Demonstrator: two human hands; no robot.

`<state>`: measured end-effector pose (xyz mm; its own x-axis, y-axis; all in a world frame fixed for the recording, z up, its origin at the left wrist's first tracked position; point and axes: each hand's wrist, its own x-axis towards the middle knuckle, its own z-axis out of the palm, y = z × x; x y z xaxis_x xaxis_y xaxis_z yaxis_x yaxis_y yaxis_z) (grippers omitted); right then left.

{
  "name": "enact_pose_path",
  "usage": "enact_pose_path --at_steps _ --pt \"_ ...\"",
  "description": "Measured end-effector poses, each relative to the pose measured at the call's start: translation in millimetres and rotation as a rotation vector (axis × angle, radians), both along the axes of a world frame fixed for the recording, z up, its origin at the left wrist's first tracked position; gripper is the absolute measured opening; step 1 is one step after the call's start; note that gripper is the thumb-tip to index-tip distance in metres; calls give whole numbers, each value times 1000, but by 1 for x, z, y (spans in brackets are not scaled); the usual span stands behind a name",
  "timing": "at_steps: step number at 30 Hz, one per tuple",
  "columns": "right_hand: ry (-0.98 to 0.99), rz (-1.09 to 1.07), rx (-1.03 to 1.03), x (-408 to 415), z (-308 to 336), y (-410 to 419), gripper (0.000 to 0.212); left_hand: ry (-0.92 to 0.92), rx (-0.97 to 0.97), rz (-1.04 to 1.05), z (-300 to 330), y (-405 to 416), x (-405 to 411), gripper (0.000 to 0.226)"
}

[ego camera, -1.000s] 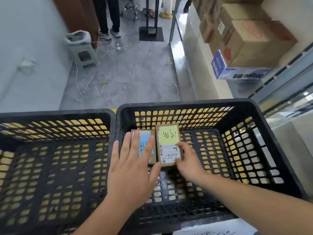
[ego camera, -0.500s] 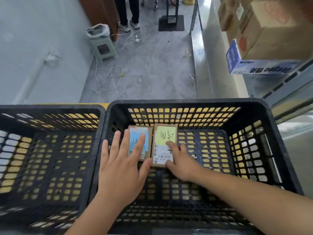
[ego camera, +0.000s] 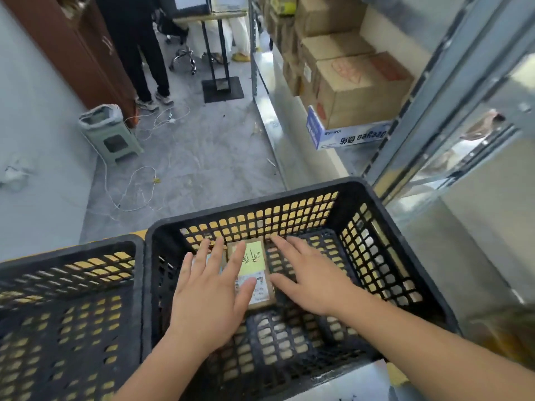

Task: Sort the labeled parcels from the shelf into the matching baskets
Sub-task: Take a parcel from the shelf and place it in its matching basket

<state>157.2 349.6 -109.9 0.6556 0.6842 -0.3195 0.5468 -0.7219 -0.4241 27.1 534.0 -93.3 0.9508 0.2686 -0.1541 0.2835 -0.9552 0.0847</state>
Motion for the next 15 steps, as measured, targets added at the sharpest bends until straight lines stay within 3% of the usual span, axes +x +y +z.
enact_pose_path --at_steps 6,15 --pt "-150 -214 -15 -48 41 -33 75 -48 -53 -289 19 -5 6 70" --pt "-242 -716 -4 -160 90 -108 74 -126 -90 -668 61 -69 -5 71"
